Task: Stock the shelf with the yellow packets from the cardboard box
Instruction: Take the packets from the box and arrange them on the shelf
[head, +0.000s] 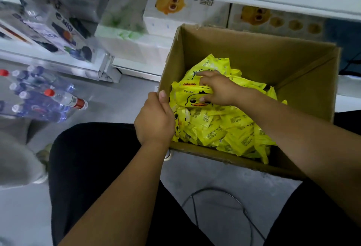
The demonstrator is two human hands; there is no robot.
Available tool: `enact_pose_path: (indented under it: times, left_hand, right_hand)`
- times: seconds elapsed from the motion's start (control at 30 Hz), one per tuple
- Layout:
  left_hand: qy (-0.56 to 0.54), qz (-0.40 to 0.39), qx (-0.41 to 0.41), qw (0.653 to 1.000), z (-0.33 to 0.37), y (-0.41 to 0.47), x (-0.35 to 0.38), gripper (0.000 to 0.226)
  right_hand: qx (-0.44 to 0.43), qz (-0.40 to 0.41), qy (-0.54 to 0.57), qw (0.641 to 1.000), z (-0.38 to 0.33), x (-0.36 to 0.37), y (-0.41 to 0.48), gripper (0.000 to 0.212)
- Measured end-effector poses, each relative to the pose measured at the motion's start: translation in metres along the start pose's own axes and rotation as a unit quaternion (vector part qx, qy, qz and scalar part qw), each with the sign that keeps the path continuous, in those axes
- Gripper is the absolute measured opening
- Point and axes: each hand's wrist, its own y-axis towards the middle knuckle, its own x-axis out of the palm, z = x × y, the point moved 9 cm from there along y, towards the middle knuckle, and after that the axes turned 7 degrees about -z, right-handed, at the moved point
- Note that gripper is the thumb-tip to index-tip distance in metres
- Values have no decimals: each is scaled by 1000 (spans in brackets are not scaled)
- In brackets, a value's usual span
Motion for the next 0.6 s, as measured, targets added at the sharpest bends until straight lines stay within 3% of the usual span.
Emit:
enact_pose_path:
  times: [0.17, 0.23, 0.4, 0.5, 0.6]
  left_hand:
    - [4, -10, 10, 1000, 0, 3, 2, 36]
    - [8, -8, 11, 1000, -1, 5, 2, 39]
    - [16, -11, 14, 1000, 0, 5, 3, 41]
    - [27, -3, 18, 999, 2, 6, 3, 43]
    - [34, 4, 14, 999, 0, 7, 5, 47]
  right_hand:
    - [56, -39, 87, 994, 9, 16, 35, 59]
    - [65, -38, 117, 990, 9, 14, 40, 56]
    - [134, -5, 133, 982, 27, 17, 23, 79]
    - [185, -8, 270, 945, 46, 36, 0, 86]
    - [200, 2, 412, 889, 50, 43, -29, 115]
